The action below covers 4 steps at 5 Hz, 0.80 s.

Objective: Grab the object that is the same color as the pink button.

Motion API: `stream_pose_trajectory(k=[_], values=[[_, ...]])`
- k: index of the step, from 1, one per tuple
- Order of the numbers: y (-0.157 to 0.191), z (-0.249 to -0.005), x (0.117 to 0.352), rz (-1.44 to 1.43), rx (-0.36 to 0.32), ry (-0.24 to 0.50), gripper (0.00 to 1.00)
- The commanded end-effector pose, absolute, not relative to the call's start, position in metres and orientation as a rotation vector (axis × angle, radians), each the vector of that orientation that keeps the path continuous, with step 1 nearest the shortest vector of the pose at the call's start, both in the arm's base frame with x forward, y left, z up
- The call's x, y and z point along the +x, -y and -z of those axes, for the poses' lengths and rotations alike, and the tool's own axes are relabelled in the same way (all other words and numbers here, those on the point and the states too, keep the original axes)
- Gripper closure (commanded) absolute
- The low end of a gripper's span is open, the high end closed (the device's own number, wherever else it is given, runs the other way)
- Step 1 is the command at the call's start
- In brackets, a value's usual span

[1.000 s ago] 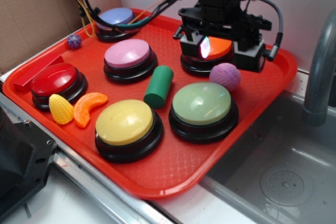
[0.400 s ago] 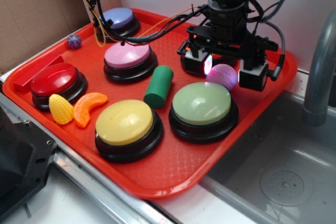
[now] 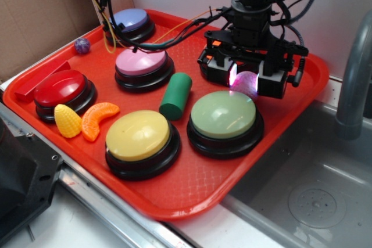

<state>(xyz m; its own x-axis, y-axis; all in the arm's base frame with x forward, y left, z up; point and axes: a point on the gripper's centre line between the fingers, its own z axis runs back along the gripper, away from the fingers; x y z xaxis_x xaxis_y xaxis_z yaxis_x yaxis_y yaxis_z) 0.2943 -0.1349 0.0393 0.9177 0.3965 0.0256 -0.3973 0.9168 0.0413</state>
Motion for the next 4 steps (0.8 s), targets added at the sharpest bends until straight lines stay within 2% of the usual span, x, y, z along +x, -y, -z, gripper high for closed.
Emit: stream_pose_trajectory(k=[1,2,3,4], values=[[0.127,-0.061,0.301,-0.373,0.016,0.058,1.0],[0.118,-0.079,0.298,-0.237,0.007,0.064,1.0],[0.112,-0.111,0.294,-0.082,-0.025,0.098,1.0],[0.097,-0.145,0.278,-0.069,-0.027,0.154,1.0]])
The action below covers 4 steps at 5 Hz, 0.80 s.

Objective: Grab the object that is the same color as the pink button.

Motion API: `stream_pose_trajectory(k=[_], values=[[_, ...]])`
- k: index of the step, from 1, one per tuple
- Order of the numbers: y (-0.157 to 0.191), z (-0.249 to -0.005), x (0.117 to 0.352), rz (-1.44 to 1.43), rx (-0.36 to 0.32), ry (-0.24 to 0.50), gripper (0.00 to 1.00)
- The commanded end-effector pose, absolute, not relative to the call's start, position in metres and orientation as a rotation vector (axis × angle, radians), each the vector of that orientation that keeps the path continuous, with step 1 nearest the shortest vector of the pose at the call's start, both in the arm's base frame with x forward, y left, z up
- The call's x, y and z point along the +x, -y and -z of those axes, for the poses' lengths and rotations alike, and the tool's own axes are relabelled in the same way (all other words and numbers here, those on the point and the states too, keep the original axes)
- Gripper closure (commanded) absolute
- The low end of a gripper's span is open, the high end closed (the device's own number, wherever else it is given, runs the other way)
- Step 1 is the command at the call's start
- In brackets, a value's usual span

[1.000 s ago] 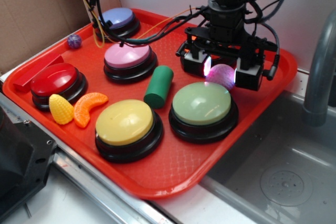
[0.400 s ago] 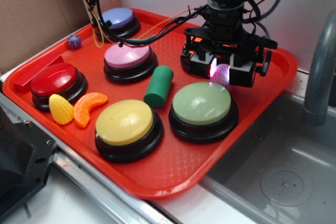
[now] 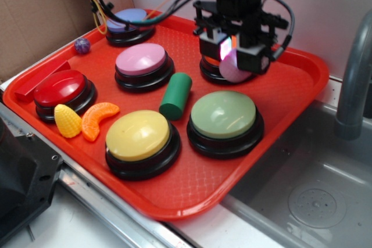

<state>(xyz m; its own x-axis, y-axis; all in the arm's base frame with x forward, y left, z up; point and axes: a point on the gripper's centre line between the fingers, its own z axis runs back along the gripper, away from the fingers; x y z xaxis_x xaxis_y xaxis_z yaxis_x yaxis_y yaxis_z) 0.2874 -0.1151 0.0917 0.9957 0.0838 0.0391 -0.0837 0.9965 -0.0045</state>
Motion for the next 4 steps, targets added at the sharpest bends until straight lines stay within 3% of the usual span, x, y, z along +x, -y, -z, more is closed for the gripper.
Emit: stream_pose_trajectory(k=[1,2,3,4], values=[[0.064,-0.171,0.242,-0.089,-0.071,0.204,1.0],[0.036,-0.178,0.21,-0.151,-0.069,0.227,1.0],[0.017,-0.171,0.197,-0.208,-0.031,0.207,1.0],[0.004,-0.162,0.199,-0.194,-0.014,0.151,1.0]])
